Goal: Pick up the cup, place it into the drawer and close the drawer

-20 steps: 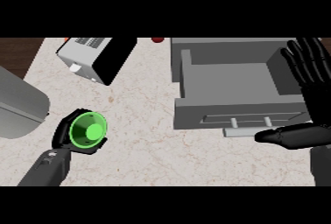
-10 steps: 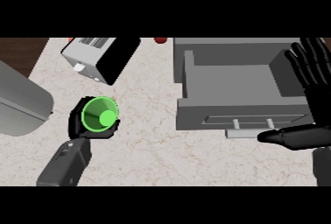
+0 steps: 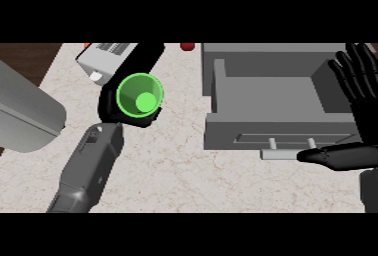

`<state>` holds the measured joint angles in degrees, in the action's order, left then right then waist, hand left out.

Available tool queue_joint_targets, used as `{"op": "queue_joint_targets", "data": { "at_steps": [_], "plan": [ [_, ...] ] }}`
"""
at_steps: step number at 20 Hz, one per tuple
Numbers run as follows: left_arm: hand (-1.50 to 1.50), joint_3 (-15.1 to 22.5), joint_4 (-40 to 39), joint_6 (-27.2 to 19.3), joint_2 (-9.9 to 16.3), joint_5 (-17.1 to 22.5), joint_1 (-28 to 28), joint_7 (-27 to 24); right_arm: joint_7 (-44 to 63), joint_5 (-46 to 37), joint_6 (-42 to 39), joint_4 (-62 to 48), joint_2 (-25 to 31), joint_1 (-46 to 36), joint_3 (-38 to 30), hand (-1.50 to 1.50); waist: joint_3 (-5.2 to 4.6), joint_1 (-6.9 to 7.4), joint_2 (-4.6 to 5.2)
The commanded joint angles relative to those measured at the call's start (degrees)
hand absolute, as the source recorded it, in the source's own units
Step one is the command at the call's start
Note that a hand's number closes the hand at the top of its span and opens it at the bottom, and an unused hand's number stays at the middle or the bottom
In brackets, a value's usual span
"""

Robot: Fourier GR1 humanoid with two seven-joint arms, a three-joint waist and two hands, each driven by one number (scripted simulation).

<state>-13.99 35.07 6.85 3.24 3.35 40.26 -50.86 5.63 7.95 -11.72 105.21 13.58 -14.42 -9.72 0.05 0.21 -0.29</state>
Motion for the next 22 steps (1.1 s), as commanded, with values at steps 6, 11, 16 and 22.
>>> {"op": "queue_joint_targets", "data": {
  "at_steps": [6, 11, 16, 22],
  "plan": [
    [1.50, 7.25, 13.65, -7.84, -3.19, 1.72, 12.25, 21.72, 0.77, -0.69, 1.58, -1.42, -0.72, -1.71, -0.18, -1.50, 0.00, 0.17, -0.15],
    [1.50, 14.59, 8.70, -17.48, -3.23, 6.09, 20.43, 24.39, -2.34, -4.58, 2.06, -3.47, -2.11, -2.28, 2.85, -1.50, -0.03, -1.45, 0.45],
    [1.50, 15.22, 1.87, -22.49, -3.24, 6.66, 30.91, 32.58, -1.26, -0.40, -0.33, -5.01, 1.46, -4.89, -1.61, -1.50, 0.00, -2.19, 0.74],
    [1.50, 19.11, -10.20, -25.76, -3.24, 9.06, 36.10, 35.09, -2.77, -1.17, -0.54, -2.38, -0.53, -1.51, 0.71, -1.50, 0.03, -4.01, 1.20]
  ]
}}
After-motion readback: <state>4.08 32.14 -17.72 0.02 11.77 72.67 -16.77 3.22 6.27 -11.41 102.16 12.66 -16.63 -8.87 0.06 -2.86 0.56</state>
